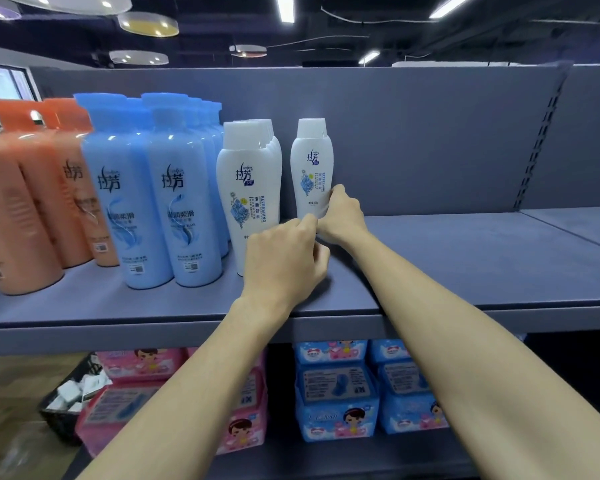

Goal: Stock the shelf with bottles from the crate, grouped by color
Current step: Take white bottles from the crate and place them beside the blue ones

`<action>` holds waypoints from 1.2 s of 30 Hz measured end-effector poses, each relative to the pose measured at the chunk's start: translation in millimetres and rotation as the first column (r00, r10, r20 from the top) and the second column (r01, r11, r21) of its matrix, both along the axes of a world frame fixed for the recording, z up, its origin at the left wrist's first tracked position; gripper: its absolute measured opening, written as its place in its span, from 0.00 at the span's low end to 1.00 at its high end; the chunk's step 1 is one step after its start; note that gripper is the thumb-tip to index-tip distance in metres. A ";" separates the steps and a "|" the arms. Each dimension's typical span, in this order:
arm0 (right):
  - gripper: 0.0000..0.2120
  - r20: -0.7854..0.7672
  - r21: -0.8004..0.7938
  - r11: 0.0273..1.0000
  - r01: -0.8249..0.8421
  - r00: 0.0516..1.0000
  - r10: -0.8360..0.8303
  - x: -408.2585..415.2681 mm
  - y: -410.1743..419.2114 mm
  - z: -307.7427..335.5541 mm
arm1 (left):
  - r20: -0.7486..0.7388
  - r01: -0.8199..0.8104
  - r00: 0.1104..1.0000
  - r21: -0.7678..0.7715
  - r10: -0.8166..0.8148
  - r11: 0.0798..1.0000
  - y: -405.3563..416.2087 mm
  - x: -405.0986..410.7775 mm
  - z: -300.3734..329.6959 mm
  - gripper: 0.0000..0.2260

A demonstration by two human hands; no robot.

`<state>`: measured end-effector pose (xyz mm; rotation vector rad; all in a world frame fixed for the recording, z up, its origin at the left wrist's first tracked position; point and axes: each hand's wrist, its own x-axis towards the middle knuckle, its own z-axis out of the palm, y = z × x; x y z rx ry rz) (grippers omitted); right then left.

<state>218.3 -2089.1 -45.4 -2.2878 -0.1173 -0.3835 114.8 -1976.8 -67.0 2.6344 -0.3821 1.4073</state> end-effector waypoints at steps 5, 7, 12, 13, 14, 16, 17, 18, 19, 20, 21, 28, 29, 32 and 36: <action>0.22 0.019 0.000 1.000 0.013 1.000 -0.013 -1.1 -0.1 -5.1 | -0.003 -0.011 1.000 0.006 0.011 1.000 -0.6 -1.9 1.5 0.10; 0.23 0.027 -0.002 1.000 0.015 1.000 -0.015 -1.4 -1.7 -5.0 | -0.008 -0.015 1.000 0.010 0.015 1.000 -0.5 -2.6 1.9 0.10; 0.23 0.062 -0.164 0.985 0.054 0.997 -0.045 -6.1 -2.8 -7.2 | -0.005 -0.019 1.000 0.013 0.019 1.000 -1.8 -2.5 1.4 0.10; 0.23 0.090 -0.235 0.969 0.075 0.994 -0.055 -7.9 -2.0 -7.7 | -0.008 -0.023 1.000 0.011 0.023 1.000 -1.7 -2.0 0.8 0.10; 0.23 0.122 -0.294 0.951 0.094 0.991 -0.060 -9.5 -1.0 -8.4 | -0.010 -0.027 1.000 0.008 0.027 1.000 -1.2 -1.4 0.4 0.10; 0.23 0.166 -0.366 0.923 0.121 0.984 -0.063 -12.4 0.5 -8.4 | -0.024 -0.029 0.999 0.003 0.030 1.000 -0.9 -0.4 0.0 0.09; 0.23 0.170 -0.380 0.917 0.123 0.984 -0.062 -14.4 0.5 -7.7 | -0.033 -0.032 0.999 0.000 0.032 0.999 -1.1 -0.4 0.8 0.09; 0.23 0.164 -0.388 0.914 0.118 0.985 -0.058 -18.5 -0.6 -7.0 | -0.045 -0.032 0.998 -0.003 0.032 0.999 -1.4 -1.3 1.9 0.09; 0.23 0.152 -0.388 0.915 0.115 0.987 -0.059 -26.2 -2.8 -4.1 | -0.060 -0.032 0.998 0.002 0.032 0.999 -1.4 -4.0 5.5 0.09; 0.24 0.141 -0.391 0.914 0.110 0.988 -0.059 -33.4 -5.6 -2.5 | -0.076 -0.034 0.997 0.005 0.034 0.999 -1.8 -4.0 5.4 0.08; 0.24 0.132 -0.396 0.912 0.105 0.990 -0.057 -40.9 -8.9 0.0 | -0.091 -0.041 0.995 0.001 0.041 0.999 -1.7 -3.2 5.0 0.08; 0.19 0.120 -0.452 0.886 0.105 0.991 -0.056 -141.5 -50.1 9.4 | -0.174 -0.008 0.985 0.001 0.009 1.000 -5.2 -28.4 15.8 0.07; 0.19 0.127 -0.458 0.883 0.101 0.991 -0.047 -154.7 -53.0 7.3 | -0.161 0.012 0.987 0.022 -0.009 1.000 -4.6 -37.0 14.9 0.07; 0.18 0.200 -0.482 0.870 0.106 0.980 -0.008 -189.2 -62.2 -0.6 | -0.036 0.090 0.996 0.121 -0.087 0.988 -0.2 -62.2 0.6 0.08; 0.16 0.340 -0.561 0.821 0.107 0.934 0.111 -228.3 -67.3 -17.8 | 0.044 0.160 0.985 0.162 -0.170 0.974 8.2 -100.2 -12.9 0.10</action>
